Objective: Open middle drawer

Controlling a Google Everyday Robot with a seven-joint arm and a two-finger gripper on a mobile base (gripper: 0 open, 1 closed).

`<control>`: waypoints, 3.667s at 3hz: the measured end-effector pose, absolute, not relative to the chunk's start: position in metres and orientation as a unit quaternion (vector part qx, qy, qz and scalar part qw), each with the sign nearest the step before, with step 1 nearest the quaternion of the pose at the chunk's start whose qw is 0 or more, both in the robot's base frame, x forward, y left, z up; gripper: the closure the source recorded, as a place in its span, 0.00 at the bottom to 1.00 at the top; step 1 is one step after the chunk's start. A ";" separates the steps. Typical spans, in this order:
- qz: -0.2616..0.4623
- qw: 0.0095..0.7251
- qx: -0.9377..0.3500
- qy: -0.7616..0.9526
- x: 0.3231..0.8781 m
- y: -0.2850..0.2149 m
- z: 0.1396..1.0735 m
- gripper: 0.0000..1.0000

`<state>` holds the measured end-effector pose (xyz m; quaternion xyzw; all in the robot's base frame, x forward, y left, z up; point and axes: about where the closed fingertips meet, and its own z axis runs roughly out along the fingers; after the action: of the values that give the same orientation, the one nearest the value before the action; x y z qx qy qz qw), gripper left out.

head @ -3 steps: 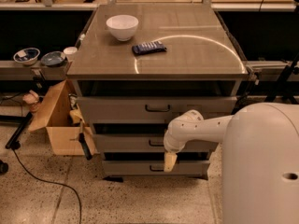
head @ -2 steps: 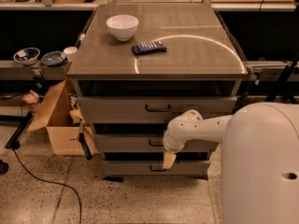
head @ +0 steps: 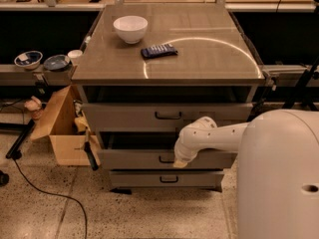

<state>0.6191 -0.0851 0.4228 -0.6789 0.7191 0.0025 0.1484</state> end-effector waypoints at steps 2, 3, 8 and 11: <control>0.002 0.148 -0.679 0.719 0.619 -0.085 0.423 1.00; 0.002 0.148 -0.679 0.719 0.619 -0.085 0.426 1.00; -0.004 0.152 -0.674 0.723 0.584 -0.097 0.437 1.00; 0.000 0.145 -0.676 0.722 0.570 -0.090 0.442 1.00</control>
Offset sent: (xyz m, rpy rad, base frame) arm 0.0000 0.0000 0.0000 0.0000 0.0000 0.0000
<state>0.5696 -0.0901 0.4417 -0.6761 0.7224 0.0001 0.1448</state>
